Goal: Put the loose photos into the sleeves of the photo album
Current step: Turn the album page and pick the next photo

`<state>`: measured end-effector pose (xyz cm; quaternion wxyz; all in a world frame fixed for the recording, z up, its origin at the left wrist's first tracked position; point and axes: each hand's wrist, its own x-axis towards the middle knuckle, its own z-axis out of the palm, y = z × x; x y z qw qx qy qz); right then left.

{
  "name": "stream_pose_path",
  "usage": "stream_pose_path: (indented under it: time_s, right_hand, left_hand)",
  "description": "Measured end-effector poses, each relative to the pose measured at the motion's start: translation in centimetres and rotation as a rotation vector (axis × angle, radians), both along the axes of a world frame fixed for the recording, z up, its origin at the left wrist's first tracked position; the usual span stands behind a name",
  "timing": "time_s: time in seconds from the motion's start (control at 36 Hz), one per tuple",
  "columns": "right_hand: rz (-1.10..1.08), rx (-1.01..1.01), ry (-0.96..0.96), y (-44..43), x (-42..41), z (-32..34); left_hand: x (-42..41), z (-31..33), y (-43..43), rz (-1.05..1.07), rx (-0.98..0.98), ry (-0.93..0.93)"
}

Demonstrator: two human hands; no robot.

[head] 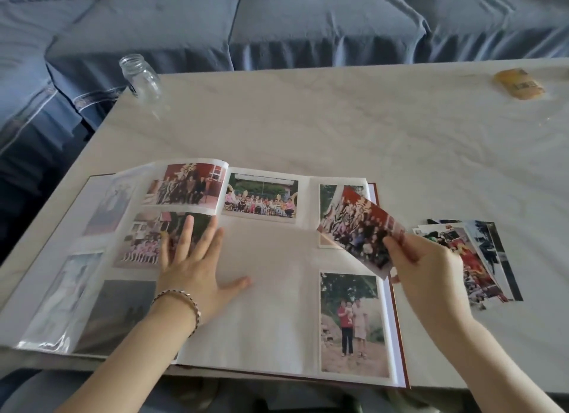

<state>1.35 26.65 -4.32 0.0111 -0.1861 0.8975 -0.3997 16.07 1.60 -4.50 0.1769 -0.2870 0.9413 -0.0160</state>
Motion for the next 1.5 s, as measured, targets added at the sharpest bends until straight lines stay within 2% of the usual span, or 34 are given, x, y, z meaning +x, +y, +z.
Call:
stream_pose_path:
  time_s: [0.17, 0.36, 0.5, 0.72, 0.92, 1.0, 1.19, 1.33, 1.5]
  right_hand:
    - [0.152, 0.117, -0.048, -1.2, 1.2, -0.4]
    - [0.220, 0.188, -0.392, -1.6, 1.0, -0.1]
    - [0.214, 0.156, -0.513, -1.6, -0.5, -0.3]
    - [0.261, 0.182, -0.574, -4.5, -1.7, -1.2]
    - [0.334, 0.198, -0.539, -7.8, -0.3, -1.7]
    - [0.307, 0.188, -0.570, -7.9, -0.2, -1.4]
    - [0.247, 0.183, -0.606, -6.9, -0.7, -1.2]
    - [0.203, 0.079, -0.600, -7.5, 0.3, -1.5]
    - [0.199, 0.007, -0.649, -9.4, 1.1, -1.6]
  left_hand:
    - [0.1, -0.7, -0.2, -0.004, -0.005, 0.043]
    - [0.0, -0.6, -0.3, 0.024, 0.041, 0.076]
    - [0.0, -0.4, -0.3, 0.032, 0.058, 0.063]
    - [0.1, -0.1, -0.3, 0.036, 0.085, 0.074]
    - [0.5, 0.2, -1.3, -0.051, 0.184, -0.086]
    - [0.4, 0.4, -1.3, -0.066, 0.197, -0.094]
    - [0.7, -0.6, -1.6, -0.068, 0.129, 0.010]
    - [1.1, -0.8, -1.7, -0.049, 0.112, 0.103]
    - [1.2, -1.1, -1.7, -0.044, 0.123, 0.132]
